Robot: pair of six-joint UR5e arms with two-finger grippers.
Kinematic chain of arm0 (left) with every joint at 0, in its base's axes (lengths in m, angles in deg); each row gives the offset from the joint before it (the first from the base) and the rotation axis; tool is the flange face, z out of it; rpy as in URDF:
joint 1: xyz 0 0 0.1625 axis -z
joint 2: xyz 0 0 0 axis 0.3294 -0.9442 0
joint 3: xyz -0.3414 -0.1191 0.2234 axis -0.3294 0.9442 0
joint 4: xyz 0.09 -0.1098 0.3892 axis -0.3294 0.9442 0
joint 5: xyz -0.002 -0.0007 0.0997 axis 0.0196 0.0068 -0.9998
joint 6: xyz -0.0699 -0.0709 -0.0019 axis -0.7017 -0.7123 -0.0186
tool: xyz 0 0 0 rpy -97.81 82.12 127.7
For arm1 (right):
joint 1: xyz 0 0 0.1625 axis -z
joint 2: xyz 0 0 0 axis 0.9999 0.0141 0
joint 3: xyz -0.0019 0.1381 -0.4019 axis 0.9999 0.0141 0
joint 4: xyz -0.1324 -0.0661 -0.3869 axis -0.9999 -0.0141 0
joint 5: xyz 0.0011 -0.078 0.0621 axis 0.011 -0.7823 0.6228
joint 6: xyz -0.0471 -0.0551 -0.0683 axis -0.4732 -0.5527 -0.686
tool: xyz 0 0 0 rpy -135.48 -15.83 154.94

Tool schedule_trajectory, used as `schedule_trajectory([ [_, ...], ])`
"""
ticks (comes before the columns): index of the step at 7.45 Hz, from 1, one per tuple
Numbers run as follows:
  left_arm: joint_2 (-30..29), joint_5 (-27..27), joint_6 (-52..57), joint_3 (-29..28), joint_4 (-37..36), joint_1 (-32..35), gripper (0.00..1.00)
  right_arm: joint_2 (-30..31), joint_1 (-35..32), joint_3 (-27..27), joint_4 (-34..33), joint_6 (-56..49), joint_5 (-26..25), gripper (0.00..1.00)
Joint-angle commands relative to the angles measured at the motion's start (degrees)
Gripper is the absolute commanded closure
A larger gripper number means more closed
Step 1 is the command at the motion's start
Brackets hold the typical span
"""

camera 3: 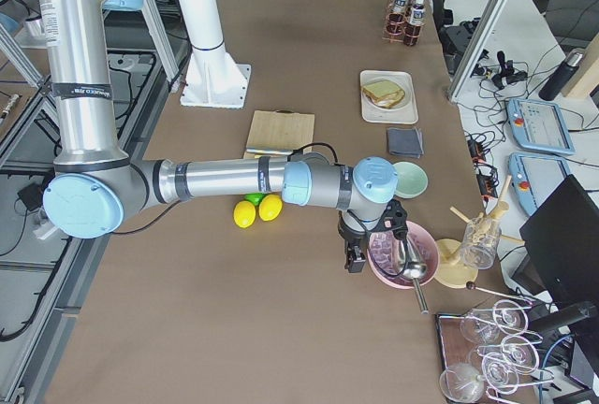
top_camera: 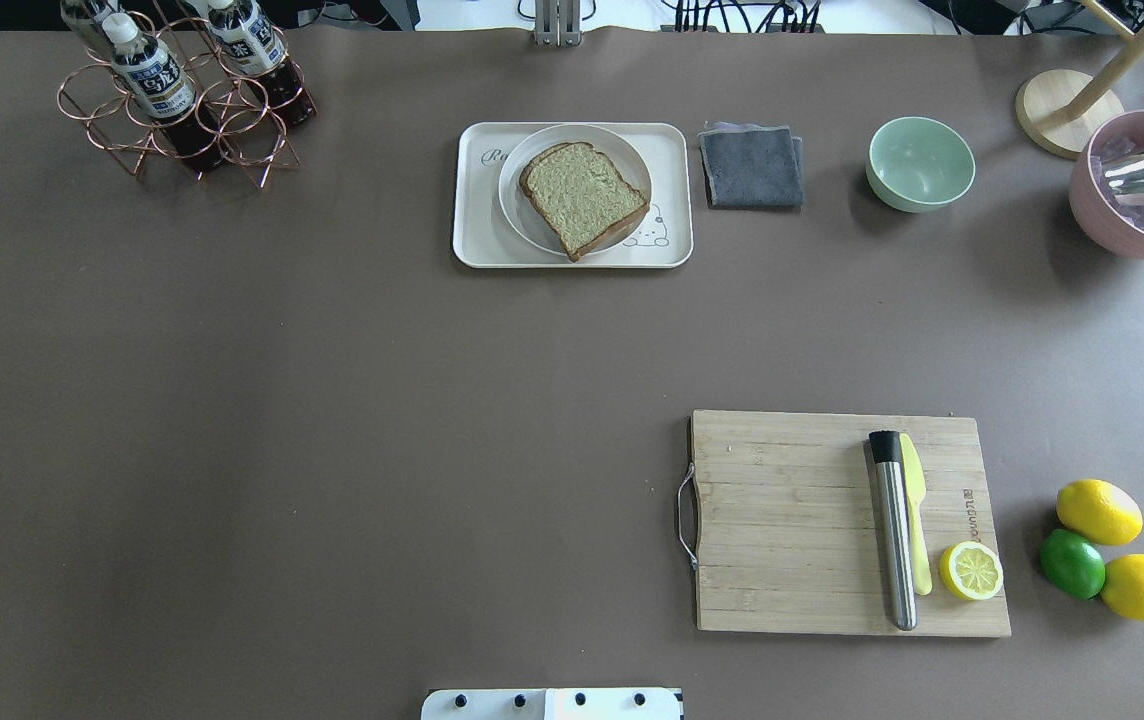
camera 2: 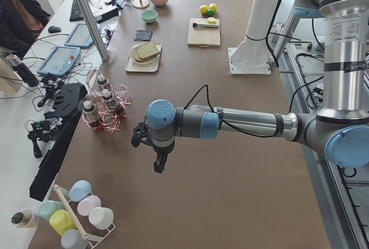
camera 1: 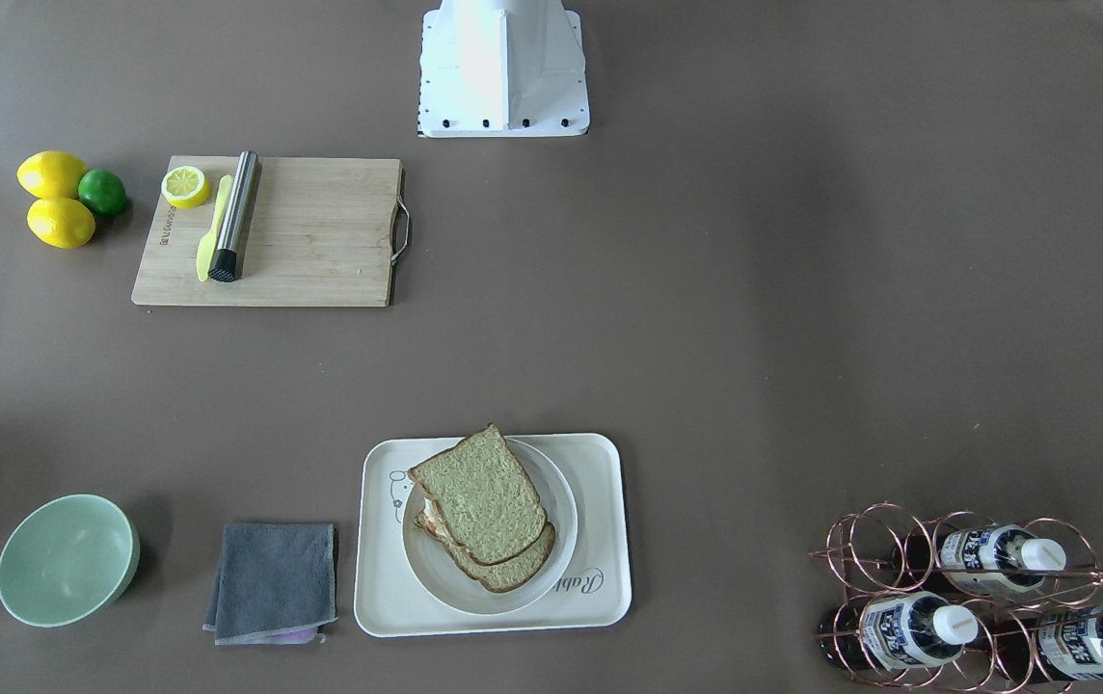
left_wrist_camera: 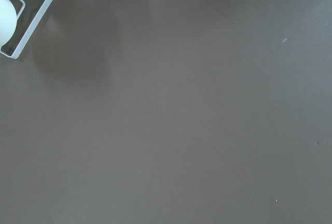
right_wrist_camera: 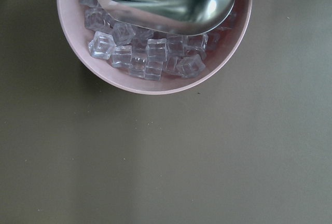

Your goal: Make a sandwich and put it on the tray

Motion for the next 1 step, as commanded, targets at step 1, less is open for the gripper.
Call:
schedule_trajectory([
  [1, 0.0, 0.0, 0.0, -0.1, 0.3, 0.0, 0.02, 0.0, 0.0, 0.0, 0.0, 0.1, 0.0, 0.00],
])
